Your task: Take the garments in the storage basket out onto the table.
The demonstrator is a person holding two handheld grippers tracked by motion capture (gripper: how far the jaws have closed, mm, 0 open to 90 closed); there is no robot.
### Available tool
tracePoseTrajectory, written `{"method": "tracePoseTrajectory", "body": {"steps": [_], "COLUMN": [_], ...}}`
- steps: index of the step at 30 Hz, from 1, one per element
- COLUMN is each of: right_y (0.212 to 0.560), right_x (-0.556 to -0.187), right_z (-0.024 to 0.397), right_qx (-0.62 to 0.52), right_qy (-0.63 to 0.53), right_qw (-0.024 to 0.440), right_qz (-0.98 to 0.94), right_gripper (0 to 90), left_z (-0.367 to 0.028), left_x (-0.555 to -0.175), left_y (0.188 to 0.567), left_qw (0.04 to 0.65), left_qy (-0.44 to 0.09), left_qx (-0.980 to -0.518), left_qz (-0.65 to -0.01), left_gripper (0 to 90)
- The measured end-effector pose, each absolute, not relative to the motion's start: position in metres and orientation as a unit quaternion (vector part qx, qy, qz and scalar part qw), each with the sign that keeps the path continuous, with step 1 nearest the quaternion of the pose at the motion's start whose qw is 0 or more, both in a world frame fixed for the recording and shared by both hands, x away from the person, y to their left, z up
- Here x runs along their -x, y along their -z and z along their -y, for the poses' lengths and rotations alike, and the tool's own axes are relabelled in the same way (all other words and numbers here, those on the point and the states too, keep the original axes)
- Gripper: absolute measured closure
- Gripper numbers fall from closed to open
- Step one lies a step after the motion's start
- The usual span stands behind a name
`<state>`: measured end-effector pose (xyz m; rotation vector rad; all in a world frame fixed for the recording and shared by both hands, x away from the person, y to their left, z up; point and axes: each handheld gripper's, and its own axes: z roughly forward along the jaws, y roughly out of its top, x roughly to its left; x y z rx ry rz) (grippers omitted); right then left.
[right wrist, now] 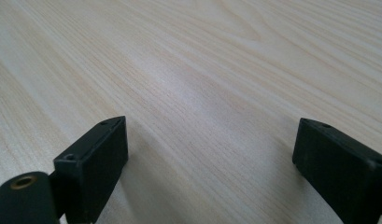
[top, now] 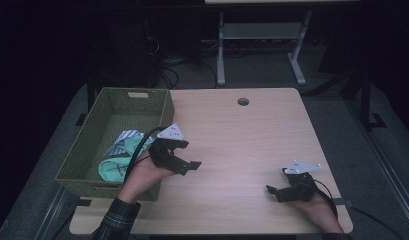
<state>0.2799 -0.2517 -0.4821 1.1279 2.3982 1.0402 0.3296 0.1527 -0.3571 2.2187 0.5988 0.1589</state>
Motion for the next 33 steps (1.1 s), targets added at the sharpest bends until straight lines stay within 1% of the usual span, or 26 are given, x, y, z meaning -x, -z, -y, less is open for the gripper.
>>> {"method": "tracePoseTrajectory", "body": {"steps": [6, 9, 28, 33], "right_y": [0.482, 0.482, 0.482, 0.482], "right_x": [-0.28, -0.28, -0.28, -0.28], "right_z": [0.252, 0.253, 0.253, 0.251], "right_qx": [-0.395, -0.398, -0.398, -0.397], "right_qy": [-0.363, -0.364, -0.363, -0.363], "right_qw": [0.146, 0.153, 0.152, 0.147], "right_qz": [-0.831, -0.828, -0.828, -0.83], "right_gripper": [10.8, 13.8, 13.6, 10.8], "left_z": [-0.161, -0.168, -0.193, -0.201], "left_x": [-0.331, -0.331, -0.333, -0.334], "left_y": [0.355, 0.352, 0.346, 0.345], "left_qw": [0.409, 0.404, 0.405, 0.407], "left_qy": [-0.066, -0.074, -0.092, -0.095], "left_qx": [-0.876, -0.876, -0.867, -0.863], "left_qz": [-0.247, -0.252, -0.276, -0.283], "left_gripper": [14.0, 14.0, 14.0, 14.0]}}
